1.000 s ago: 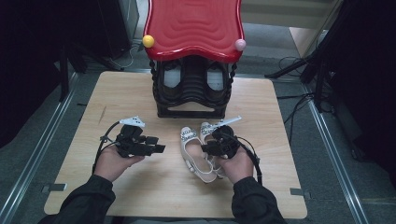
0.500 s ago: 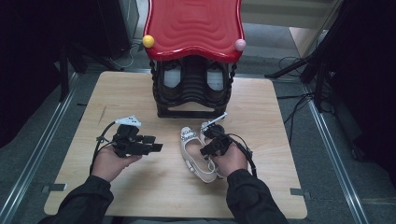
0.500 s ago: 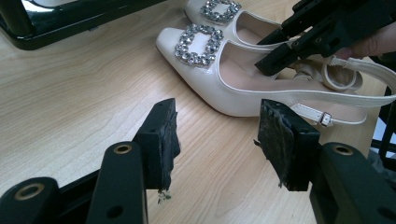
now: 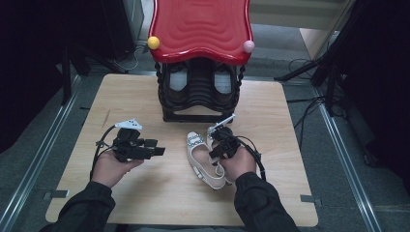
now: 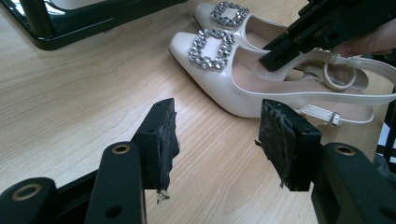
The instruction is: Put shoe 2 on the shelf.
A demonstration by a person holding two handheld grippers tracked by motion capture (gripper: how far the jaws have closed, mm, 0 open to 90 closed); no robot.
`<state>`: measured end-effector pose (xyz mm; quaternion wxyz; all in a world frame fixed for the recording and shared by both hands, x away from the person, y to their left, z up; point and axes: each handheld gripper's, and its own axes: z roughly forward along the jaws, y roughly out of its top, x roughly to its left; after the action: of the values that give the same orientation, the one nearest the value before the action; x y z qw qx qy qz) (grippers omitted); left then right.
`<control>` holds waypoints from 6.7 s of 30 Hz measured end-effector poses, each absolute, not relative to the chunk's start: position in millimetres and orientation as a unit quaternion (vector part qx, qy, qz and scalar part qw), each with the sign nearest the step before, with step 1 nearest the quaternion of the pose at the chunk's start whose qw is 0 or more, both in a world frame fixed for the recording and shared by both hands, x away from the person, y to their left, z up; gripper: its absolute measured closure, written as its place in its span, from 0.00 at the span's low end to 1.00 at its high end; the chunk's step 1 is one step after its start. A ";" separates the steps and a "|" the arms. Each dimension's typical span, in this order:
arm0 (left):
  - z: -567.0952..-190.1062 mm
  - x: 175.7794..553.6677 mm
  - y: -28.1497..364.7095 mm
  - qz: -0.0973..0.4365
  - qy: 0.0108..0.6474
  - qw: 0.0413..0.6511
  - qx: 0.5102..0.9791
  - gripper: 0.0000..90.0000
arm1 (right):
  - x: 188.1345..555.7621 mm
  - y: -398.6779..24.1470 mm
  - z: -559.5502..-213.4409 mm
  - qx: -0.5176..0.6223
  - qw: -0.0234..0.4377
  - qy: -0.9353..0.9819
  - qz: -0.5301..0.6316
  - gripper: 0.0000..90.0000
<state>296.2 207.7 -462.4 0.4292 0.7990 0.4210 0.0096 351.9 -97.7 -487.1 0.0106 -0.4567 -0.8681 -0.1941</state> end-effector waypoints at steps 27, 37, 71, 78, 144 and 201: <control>-462.6 290.0 244.4 0.019 0.435 0.428 0.792 0.46 | 359.8 -83.3 -420.1 -0.189 0.045 -0.961 -0.195 0.96; -464.4 284.3 261.4 0.027 0.458 0.432 0.776 0.45 | 368.7 -64.9 -383.3 -0.110 0.052 -0.974 -0.190 0.96; -465.9 285.3 261.1 0.024 0.455 0.428 0.780 0.46 | 380.2 -81.9 -207.3 -0.225 0.042 -0.851 -0.473 0.96; -466.1 287.8 258.8 0.022 0.451 0.431 0.781 0.46 | 398.8 -87.8 -185.3 -0.280 0.035 -0.808 -0.518 0.96; -468.0 295.9 244.7 -0.004 0.419 0.437 0.796 0.45 | 515.6 -45.4 -178.9 -0.534 -0.171 -0.654 -0.509 0.91; -469.6 299.7 233.8 -0.006 0.404 0.421 0.812 0.44 | 486.4 -189.6 -197.9 -0.532 -0.160 -0.649 -0.520 0.52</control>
<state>299.7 233.8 -469.6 0.4214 0.8121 0.4036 -0.0060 486.4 -189.6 -197.9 -0.1603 -0.5320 -0.6491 -0.5196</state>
